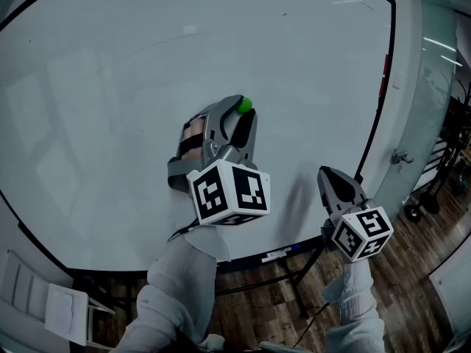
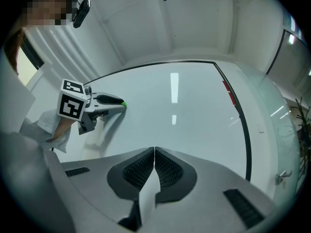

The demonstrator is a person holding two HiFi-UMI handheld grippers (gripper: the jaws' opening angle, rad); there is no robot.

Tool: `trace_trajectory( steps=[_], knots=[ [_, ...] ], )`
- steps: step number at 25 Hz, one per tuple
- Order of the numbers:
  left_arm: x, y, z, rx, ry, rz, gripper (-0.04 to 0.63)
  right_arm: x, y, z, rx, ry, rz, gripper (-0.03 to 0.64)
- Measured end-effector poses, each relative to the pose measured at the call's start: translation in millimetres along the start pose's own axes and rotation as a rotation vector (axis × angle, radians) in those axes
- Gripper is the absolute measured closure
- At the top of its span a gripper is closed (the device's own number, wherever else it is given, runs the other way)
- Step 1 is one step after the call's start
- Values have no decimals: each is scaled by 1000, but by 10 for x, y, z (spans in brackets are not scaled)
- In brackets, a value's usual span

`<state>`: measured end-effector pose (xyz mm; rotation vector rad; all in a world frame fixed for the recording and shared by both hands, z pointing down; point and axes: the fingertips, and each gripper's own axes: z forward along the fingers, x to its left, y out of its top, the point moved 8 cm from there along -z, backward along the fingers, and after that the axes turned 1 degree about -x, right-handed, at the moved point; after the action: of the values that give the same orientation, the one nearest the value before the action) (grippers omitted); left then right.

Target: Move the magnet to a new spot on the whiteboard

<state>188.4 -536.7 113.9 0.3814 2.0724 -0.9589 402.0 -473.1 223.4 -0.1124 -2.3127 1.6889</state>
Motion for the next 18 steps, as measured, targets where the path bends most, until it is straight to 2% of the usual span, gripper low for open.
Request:
trace_trajectory(
  steps=[3,18],
  knots=[
    [3,44,-110,-35,0,-17,471,29,-7,-15,5,-2,0,588],
    [50,-86,-268,-20,-25,-41,469,256,12,-13,37,24,-7,588]
  ],
)
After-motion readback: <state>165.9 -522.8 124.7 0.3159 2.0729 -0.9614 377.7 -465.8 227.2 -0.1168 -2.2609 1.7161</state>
